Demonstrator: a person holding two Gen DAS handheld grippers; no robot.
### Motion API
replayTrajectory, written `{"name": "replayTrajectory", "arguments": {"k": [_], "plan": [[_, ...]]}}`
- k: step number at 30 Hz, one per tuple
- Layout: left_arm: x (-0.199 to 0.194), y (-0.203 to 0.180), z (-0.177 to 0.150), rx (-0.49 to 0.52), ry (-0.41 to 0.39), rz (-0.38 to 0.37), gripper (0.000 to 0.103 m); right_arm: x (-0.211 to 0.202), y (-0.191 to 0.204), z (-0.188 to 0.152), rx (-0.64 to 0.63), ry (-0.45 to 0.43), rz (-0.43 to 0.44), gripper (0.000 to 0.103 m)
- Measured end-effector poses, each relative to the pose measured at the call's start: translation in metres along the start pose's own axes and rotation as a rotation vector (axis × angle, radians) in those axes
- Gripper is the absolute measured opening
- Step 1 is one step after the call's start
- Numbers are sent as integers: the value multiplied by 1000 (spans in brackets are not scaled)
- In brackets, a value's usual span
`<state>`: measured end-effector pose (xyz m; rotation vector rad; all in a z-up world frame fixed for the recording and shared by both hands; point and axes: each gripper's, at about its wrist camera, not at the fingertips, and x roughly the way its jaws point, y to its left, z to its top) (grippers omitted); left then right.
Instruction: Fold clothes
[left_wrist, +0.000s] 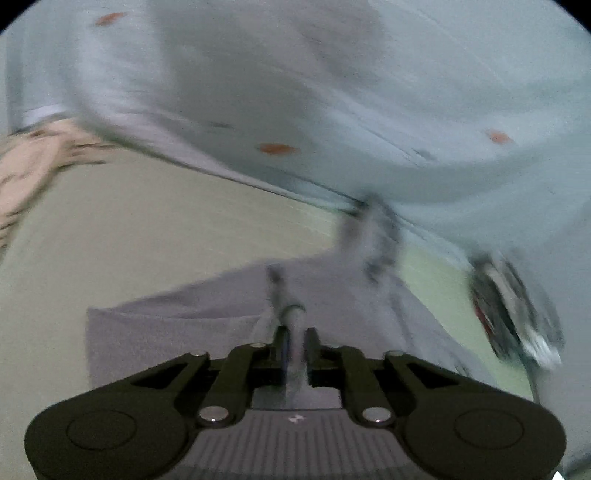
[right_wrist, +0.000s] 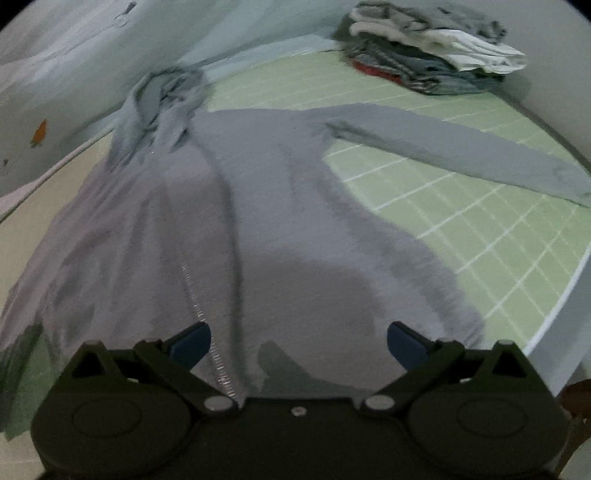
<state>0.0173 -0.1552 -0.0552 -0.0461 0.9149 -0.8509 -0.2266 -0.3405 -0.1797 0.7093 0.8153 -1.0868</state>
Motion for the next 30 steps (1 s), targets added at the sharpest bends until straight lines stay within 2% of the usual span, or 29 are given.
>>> {"name": "replayTrajectory", "arguments": {"k": [1,2,3,4,7,11,14,17,19,24,30], "plan": [[3,-8,-5,31,12,1,50,0,-6,1,5,-4,-3,103],[4,-10,-8,44,17,26,66,0,-11,3,8,-8,-4,103],[4,-6,-11,42,18,58,94,0,-5,3,-13,-14,15,103],[4,-3,-13,39,18,90,100,1,1,3,-34,-19,35,103],[3,11,-20,21,34,191,100,2,18,3,-98,-36,93,103],[1,46,-25,-18,80,368,100,3,40,4,-182,-58,170,103],[-7,69,-26,-49,97,443,100,4,58,4,-246,-75,229,103],[-22,83,-30,-73,91,482,100,7,82,3,-291,-77,315,103],[-26,87,-30,-81,85,496,101,13,92,3,-304,-40,353,103],[-31,91,-37,-100,86,512,101,26,109,-2,-296,55,382,92],[-26,91,-40,-109,105,515,101,39,115,-5,-321,95,362,86]]}}
